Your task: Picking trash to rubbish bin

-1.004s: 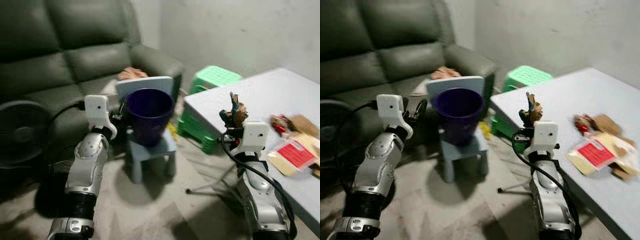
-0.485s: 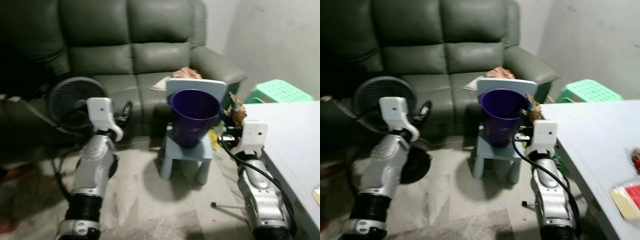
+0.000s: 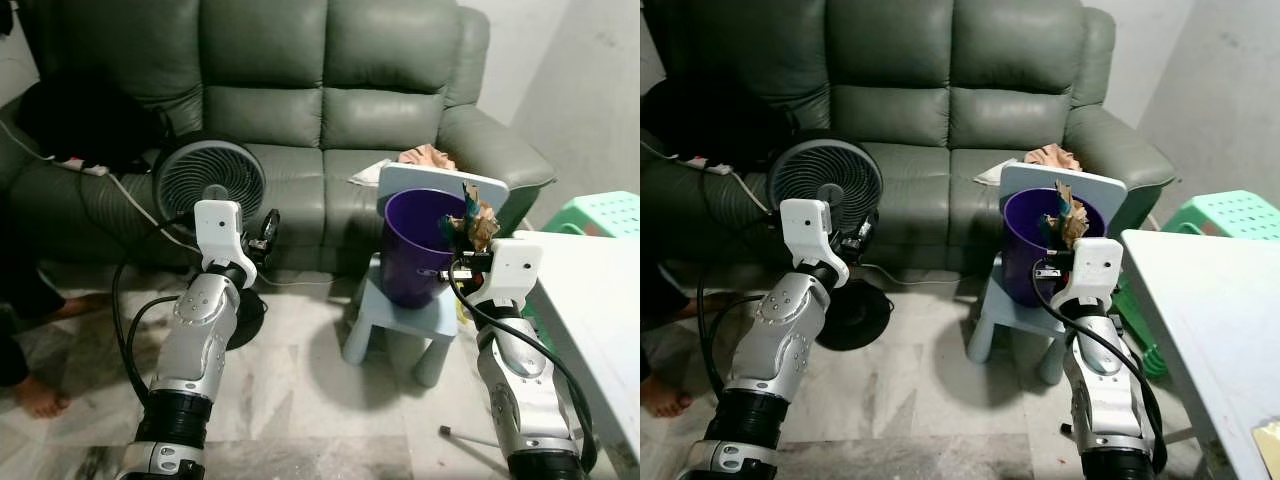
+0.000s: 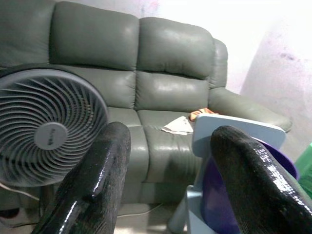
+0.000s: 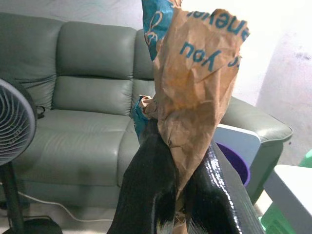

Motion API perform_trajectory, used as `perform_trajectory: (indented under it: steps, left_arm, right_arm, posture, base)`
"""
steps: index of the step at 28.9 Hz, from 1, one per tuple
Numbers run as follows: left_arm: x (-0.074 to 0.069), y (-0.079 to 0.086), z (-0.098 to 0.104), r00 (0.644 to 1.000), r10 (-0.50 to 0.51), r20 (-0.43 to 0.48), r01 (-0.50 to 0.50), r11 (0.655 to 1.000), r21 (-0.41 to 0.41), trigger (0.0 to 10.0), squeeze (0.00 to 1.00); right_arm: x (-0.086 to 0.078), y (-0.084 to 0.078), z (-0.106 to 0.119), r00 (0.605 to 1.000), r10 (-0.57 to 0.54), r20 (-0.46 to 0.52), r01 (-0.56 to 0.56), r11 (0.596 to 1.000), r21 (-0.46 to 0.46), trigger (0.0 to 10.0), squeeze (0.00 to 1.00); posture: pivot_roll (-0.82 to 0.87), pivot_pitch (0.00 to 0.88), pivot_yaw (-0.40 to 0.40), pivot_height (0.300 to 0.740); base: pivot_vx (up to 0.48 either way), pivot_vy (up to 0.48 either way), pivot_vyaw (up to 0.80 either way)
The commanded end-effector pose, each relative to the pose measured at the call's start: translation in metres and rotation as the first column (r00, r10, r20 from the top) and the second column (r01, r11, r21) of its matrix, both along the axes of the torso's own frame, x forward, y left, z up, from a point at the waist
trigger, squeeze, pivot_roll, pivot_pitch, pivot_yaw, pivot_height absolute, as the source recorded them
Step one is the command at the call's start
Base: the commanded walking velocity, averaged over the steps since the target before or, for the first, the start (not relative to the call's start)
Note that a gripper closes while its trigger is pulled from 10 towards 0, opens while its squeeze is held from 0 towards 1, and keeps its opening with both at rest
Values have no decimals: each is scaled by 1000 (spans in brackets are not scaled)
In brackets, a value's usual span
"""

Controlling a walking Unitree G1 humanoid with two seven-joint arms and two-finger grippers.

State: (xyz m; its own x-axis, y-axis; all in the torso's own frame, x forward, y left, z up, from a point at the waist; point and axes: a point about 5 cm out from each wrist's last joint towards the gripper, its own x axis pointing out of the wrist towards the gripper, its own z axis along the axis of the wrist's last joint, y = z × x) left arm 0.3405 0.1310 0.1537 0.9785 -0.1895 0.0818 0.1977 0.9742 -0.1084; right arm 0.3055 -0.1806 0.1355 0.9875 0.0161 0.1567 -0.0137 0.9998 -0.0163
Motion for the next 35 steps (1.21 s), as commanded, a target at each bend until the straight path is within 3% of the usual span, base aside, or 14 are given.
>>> perform_trajectory:
  steps: [1,8,32,35]
  left_arm:
    - [0,0,5,1000,-5,14,5,1000,11,10000,0]
    - [1,-2,5,1000,-24,10,24,1000,8,10000,0]
    - [3,-8,6,998,-62,11,62,998,2,10000,0]
    - [4,-8,6,998,-62,9,62,998,3,10000,0]
  right_arm:
    - [0,0,3,1000,9,17,-9,1000,4,10000,0]
    - [0,0,2,1000,22,15,-22,1000,0,10000,0]
    - [-2,0,-1,999,30,10,-30,1000,2,10000,0]
    - [-2,1,-1,999,38,0,-38,999,-39,10000,0]
  posture:
    - [10,0,-99,740]
    - [5,0,-95,740]
    - [-9,0,-86,740]
    - [-8,0,-86,740]
  base:
    - [0,0,0]
    - [74,0,0]
    - [318,0,0]
    - [330,0,0]
